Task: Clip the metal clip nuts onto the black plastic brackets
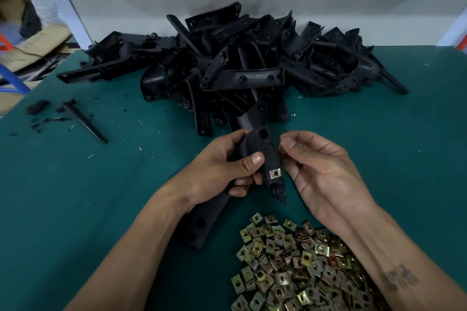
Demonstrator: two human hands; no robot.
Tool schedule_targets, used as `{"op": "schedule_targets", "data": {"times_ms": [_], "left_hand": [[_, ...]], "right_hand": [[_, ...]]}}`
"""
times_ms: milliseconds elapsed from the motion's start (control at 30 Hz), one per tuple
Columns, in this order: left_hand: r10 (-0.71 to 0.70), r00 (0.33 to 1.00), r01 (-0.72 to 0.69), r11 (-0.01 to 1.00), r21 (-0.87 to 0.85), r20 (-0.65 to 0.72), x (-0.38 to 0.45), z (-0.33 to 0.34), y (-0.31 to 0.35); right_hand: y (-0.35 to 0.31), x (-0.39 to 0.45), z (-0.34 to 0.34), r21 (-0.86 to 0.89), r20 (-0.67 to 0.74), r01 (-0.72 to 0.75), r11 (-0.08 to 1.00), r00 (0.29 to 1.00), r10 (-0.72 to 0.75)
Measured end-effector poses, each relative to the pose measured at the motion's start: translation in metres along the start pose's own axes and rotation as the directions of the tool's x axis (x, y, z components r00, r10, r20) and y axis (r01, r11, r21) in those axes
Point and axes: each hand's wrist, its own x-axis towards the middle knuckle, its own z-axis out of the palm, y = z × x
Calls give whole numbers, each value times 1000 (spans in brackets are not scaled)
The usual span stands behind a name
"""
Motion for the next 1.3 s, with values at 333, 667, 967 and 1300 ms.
{"op": "schedule_targets", "data": {"times_ms": [333,667,967,1300], "left_hand": [[-3,1000,3,1000,-4,11,0,0,0],[12,1000,-12,1000,7,8,0,1,0],[5,1000,-6,999,31,11,0,2,1],[22,1000,-22,1000,11,-12,1,-2,-2]], "right_hand": [[5,-4,10,-23,-79,54,998,995,-56],[14,-10,19,-97,-131,142,985,979,-154],[4,-11,19,-118,-46,115,986,992,-121],[1,-5,-10,-181,284,77,981,959,-23]]}}
